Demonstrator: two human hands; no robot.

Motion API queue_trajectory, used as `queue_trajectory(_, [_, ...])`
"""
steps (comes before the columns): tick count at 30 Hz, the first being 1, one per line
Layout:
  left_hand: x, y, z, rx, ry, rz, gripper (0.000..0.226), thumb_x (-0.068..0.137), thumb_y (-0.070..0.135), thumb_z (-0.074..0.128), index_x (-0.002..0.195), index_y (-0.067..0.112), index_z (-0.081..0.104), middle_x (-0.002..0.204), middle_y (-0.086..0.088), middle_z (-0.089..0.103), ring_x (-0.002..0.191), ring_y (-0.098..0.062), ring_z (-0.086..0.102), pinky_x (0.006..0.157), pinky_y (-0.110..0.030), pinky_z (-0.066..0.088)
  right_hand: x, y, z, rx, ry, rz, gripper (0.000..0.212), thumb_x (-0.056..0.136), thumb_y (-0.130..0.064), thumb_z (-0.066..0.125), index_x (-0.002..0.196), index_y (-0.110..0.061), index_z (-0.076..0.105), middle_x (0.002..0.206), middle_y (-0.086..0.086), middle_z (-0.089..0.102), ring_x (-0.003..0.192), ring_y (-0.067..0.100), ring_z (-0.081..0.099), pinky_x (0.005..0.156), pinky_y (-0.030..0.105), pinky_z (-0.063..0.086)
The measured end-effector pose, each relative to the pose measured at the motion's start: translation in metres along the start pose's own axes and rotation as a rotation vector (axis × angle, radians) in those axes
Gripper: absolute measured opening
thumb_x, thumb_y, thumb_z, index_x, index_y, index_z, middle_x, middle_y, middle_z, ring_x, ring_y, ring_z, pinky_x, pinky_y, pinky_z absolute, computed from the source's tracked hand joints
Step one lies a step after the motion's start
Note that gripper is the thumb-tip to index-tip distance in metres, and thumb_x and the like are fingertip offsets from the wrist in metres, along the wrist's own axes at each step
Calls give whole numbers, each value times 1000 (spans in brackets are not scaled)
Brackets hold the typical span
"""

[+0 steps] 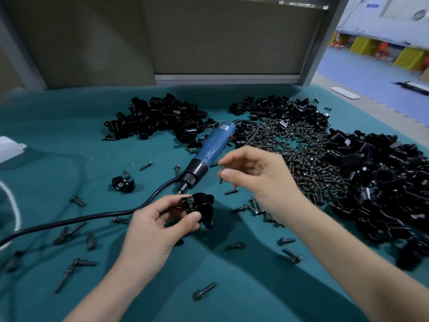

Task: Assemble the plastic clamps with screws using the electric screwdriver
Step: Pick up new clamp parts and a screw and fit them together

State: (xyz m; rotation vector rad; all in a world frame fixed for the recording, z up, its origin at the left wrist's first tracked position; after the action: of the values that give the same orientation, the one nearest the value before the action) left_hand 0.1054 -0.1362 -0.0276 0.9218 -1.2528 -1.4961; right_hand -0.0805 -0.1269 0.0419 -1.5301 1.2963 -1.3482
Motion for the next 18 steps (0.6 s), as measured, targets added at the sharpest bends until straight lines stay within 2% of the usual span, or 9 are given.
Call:
queue_trajectory(2, [0,0,1,-7,-3,8,29,51,19,78,81,22,79,81,-7,70,73,-11,66,64,-20,57,-4,8,15,50,11,45,23,81,8,70,84,-15,69,71,1,69,70,15,65,67,26,58])
queue_trajectory(6, [0,0,0,3,-13,27,34,49,28,79,82,24,78,82,-6,71,75,-10,66,65,-21,57,-10,21,23,108,11,81,24,82,11,67,83,-13,67,68,-1,68,66,12,64,61,23,56])
queue_trajectory(10, [2,-2,-1,13,-25,30,34,51,31,80,85,25,78,84,-3,73,77,-9,67,68,-22,57,-13,11,23,-205,-10,-114,29,82,-2,72,81,-30,66,80,-10,70,79,9,69,72,36,60])
queue_trajectory(12, [2,-3,-2,9,-20,23,35,51,31,81,85,25,78,83,-3,73,76,-9,68,68,-22,57,-13,7,25,-302,-33,-201,24,81,-8,71,82,-32,66,84,-15,70,82,7,69,72,32,60])
queue_trajectory(14, [2,-3,-2,25,-20,18,36,51,32,81,87,25,78,85,-3,74,76,-10,69,68,-24,58,-12,7,25,-272,-54,-176,25,80,-11,70,82,-35,66,87,-18,71,84,6,70,72,29,61])
queue_trajectory(18, [2,-4,-5,57,-20,8,41,50,34,90,89,26,77,89,-7,74,78,-12,71,72,-30,60,-15,13,23,-303,-48,-235,12,81,-9,70,83,-21,69,86,-9,71,83,9,70,74,32,60])
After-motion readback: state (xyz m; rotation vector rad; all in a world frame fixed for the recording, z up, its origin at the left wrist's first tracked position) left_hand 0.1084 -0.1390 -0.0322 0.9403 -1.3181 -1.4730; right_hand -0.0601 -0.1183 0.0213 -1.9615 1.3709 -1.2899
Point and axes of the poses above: each hand's wrist, its own x-axis towards the middle knuckle, its own z-axis out of the palm, y = z × x, the point moved 5 cm from there along x, towards the middle knuckle
